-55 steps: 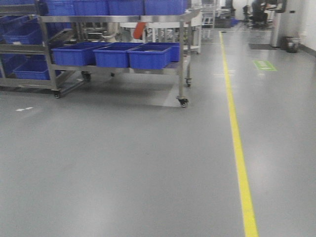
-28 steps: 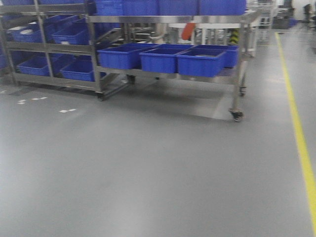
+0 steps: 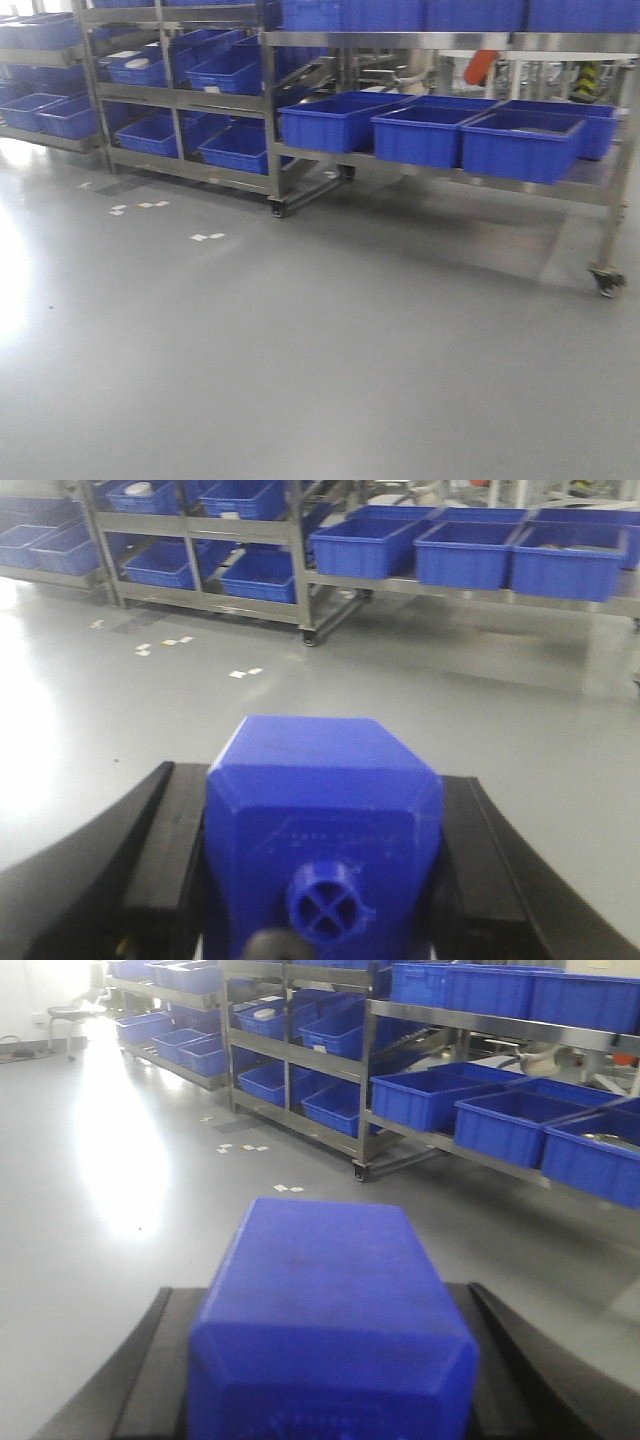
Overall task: Pick and sort blue part to right shelf
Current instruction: 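Drive the base away from the table toward the rack of blue bins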
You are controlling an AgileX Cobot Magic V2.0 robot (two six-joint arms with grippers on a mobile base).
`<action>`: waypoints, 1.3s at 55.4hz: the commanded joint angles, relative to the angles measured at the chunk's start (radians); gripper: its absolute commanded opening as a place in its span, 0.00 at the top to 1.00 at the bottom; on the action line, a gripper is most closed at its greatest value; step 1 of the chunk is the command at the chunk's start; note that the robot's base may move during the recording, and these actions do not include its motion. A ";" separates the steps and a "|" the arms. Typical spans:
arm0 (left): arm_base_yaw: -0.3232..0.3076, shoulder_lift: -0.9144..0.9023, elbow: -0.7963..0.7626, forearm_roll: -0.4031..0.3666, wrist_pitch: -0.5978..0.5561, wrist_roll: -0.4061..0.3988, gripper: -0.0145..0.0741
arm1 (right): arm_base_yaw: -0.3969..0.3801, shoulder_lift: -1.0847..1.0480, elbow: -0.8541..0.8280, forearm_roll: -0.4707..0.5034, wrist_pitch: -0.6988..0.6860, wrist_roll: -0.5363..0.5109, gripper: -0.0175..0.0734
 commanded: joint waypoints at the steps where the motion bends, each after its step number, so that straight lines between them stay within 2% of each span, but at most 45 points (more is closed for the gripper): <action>1: -0.006 0.019 -0.029 -0.003 -0.094 0.000 0.43 | -0.003 0.016 -0.027 -0.030 -0.088 -0.007 0.58; 72: -0.006 0.019 -0.029 -0.003 -0.094 0.000 0.43 | -0.003 0.016 -0.027 -0.030 -0.088 -0.007 0.58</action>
